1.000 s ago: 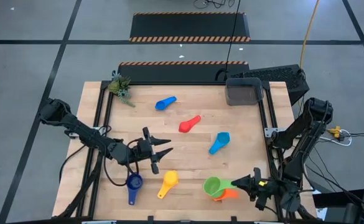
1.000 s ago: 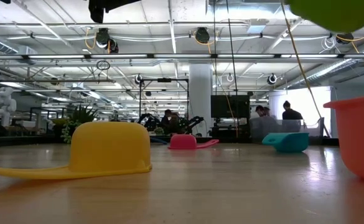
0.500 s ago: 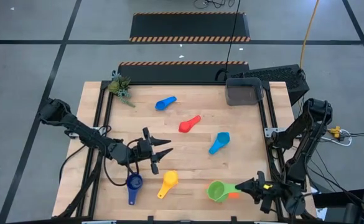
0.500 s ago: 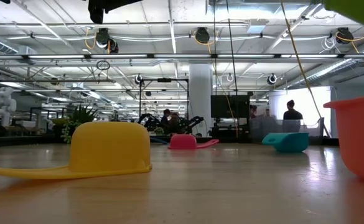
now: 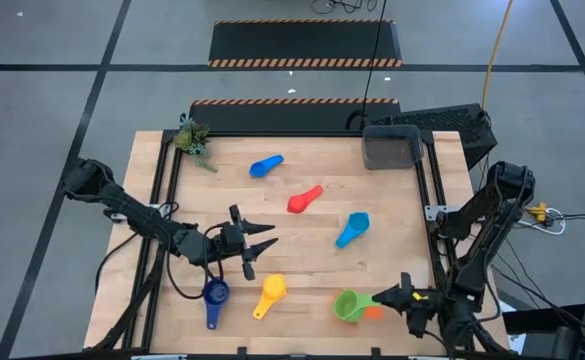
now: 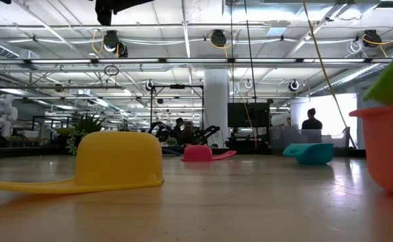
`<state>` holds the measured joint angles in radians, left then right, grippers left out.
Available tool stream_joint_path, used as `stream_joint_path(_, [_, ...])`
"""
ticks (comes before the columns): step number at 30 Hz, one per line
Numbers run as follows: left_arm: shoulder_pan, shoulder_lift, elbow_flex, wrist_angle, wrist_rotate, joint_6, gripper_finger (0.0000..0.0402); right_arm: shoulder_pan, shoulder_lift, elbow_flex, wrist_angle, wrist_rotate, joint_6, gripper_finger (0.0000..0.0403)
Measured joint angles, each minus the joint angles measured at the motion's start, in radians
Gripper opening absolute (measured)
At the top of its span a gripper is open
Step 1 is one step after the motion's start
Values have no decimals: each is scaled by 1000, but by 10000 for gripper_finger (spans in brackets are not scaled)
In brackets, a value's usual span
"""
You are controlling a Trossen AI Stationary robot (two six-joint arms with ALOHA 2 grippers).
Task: Nest measuring cups in basket
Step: Stack the green measuring cup on top of the orange measuring cup
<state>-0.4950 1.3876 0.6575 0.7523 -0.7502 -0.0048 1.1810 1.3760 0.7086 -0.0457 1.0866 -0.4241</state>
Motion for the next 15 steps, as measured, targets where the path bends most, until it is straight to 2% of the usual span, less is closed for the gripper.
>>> stream_joint_path(7, [0, 0, 0, 0, 0, 0, 152, -55, 19, 0, -12, -66, 11, 0])
stream_joint_path(15, [0, 0, 0, 0, 0, 0, 152, -112, 20, 0, -13, -91, -49, 0])
